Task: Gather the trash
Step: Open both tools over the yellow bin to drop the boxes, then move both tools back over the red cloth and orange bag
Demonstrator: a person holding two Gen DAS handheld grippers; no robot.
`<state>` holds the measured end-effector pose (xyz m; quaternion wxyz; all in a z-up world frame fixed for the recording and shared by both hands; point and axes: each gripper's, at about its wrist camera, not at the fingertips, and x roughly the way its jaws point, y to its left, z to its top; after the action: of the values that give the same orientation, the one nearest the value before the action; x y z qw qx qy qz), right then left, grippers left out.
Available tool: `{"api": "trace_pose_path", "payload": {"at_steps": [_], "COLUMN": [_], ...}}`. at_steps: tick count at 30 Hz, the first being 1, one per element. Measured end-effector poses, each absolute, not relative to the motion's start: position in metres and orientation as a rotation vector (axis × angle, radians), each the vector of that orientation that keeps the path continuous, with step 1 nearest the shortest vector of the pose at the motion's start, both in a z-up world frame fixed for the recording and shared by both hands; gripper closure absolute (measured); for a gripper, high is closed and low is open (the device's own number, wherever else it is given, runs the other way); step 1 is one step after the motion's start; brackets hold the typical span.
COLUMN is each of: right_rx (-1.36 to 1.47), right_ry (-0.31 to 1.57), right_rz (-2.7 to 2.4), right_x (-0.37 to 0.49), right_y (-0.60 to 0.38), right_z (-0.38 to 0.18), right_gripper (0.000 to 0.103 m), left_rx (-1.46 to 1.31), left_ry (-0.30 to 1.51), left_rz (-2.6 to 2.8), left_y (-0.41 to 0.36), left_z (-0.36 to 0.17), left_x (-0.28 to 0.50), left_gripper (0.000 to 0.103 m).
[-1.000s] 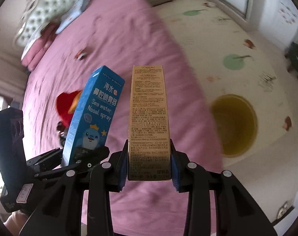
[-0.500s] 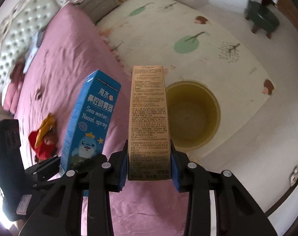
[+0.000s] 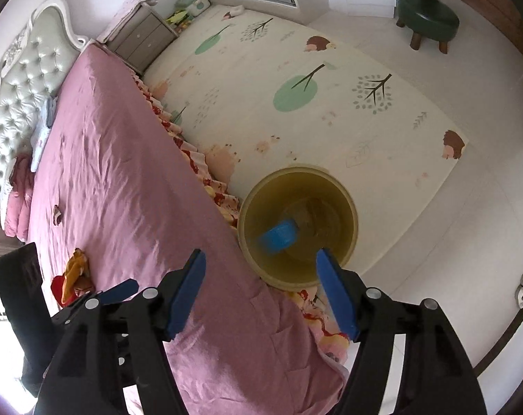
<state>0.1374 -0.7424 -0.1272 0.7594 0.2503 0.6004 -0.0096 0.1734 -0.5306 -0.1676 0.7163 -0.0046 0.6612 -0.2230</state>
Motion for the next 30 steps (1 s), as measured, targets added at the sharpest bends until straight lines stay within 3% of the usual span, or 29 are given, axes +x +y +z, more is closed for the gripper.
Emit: {"api": "trace_pose_path", "payload": {"at_steps": [13,30], "right_rx": [0.414,0.235], "right_ry": [1.320,1.357], "right_rz": [0.191,0.452], "right_x": [0.160,0.142], "right_y": [-0.643,-0.465], "right_z": [-0.099,-0.076], "right_gripper": [0.038,0.038], "left_rx": [-0.049,-0.234], "left_ry": [1.417,1.360], "left_rz": [-0.383,-0.092], "left_y": [-0.451,-0.270], "left_z": [-0.135,-0.111], "left_x": [0.160,0.102], "left_gripper": [0.014,0.014]}}
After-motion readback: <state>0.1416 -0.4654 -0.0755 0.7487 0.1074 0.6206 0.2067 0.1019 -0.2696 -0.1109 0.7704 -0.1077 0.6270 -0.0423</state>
